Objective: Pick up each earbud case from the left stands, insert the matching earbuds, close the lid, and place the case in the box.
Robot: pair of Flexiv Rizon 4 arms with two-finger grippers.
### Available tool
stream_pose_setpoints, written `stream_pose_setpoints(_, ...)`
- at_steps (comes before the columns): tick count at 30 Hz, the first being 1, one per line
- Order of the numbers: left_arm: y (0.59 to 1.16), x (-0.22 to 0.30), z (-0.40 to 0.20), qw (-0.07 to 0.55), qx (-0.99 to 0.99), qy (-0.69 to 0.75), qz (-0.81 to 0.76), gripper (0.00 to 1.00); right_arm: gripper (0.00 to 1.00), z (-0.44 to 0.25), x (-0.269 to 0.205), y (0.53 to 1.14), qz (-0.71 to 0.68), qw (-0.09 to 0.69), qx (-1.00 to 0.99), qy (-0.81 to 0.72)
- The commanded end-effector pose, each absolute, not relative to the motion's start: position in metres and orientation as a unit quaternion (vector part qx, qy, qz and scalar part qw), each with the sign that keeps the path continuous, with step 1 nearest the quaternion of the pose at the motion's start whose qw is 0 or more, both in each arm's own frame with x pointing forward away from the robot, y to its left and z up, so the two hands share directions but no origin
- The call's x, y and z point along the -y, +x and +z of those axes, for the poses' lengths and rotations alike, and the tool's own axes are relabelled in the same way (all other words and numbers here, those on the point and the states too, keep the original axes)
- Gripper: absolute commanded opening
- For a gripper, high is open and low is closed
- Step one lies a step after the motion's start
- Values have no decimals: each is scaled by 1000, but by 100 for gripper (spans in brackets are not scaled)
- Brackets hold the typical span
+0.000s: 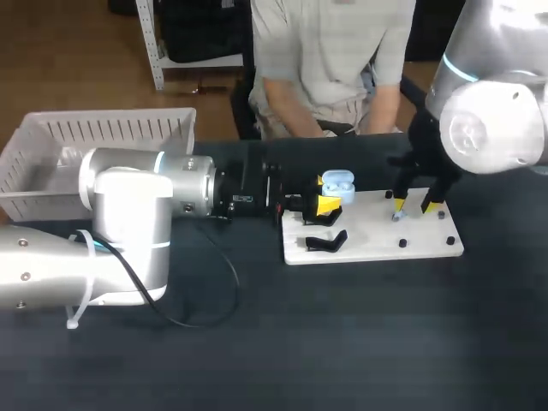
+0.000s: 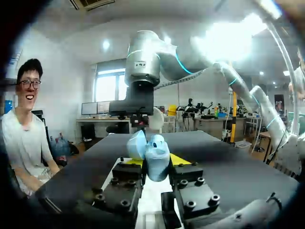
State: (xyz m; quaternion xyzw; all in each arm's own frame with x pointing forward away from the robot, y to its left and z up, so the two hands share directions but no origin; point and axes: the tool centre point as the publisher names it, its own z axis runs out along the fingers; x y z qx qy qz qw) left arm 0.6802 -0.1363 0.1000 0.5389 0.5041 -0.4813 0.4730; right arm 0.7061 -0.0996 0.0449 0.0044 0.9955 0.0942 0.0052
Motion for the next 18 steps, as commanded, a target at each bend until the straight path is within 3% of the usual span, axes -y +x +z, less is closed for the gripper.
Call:
stream_pose_setpoints(1,679,137,99,477,-504,538,-480,0,45,41,99,708,94,0,-996,5)
stream_pose_setpoints(9,679,137,99,477,-504,538,-480,0,44,35,96,707,91,-7,-996,8)
stream_pose_setpoints(18,679,137,99,477,-504,538,-480,0,35,33,91,708,92,-10,-996,9)
